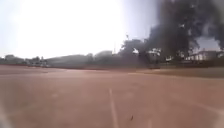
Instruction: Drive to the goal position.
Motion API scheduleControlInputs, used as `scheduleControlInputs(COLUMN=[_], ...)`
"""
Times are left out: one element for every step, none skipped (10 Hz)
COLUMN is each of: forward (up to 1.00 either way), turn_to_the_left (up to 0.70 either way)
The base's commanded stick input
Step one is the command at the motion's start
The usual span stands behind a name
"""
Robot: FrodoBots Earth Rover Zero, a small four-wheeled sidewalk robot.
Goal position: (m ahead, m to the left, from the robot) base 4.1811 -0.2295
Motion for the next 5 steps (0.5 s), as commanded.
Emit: scheduleControlInputs(forward=[0.7,0.7,0.7,0.7,0.7], turn_to_the_left=[0.0,0.0,0.0,0.0,0.0])
